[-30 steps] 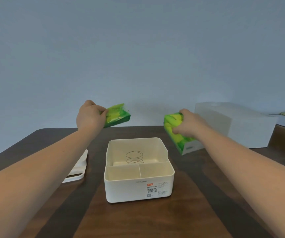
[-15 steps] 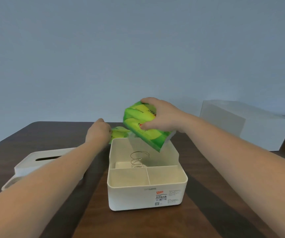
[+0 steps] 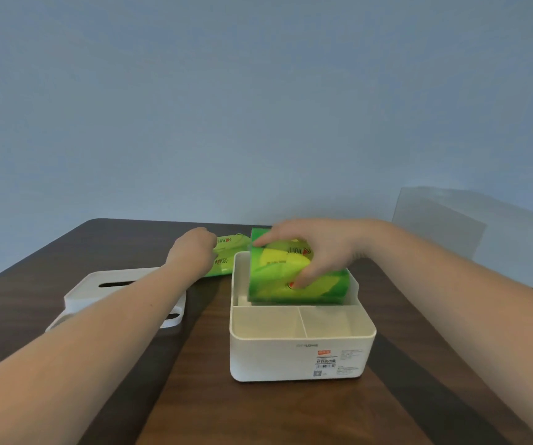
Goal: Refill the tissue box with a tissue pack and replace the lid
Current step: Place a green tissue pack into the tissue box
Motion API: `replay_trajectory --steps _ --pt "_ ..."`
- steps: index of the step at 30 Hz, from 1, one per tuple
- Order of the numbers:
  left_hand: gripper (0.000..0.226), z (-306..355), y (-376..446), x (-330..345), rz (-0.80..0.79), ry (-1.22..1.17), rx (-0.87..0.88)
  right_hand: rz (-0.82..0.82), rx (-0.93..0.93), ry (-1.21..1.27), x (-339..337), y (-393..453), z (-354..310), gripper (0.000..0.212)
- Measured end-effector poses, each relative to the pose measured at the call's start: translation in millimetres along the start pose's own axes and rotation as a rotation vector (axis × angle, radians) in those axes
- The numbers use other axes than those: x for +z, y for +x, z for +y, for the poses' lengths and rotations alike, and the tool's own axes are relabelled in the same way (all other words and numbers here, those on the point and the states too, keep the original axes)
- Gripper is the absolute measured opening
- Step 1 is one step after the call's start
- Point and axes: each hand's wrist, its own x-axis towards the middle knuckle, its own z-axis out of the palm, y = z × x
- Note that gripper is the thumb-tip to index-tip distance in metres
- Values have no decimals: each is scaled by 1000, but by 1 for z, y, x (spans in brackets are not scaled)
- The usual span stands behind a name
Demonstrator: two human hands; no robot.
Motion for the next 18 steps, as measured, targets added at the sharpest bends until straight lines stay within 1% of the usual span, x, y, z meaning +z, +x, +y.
replay_trajectory --steps 2,8,13,15,18 --pt "30 -5 -3 -4 4 7 9 -59 16 -70 6 0 0 85" --pt "29 -18 -20 -22 17 27 29 -43 118 -36 11 -6 -4 79" --pt "20 -35 -38 -44 54 31 -5 89 144 83 0 -11 -20 64" --pt "21 -44 -47 -50 64 32 -27 140 130 121 -4 -9 -30 57" --pt "21 -61 -58 -54 61 20 -45 167 114 144 -5 -1 -49 49"
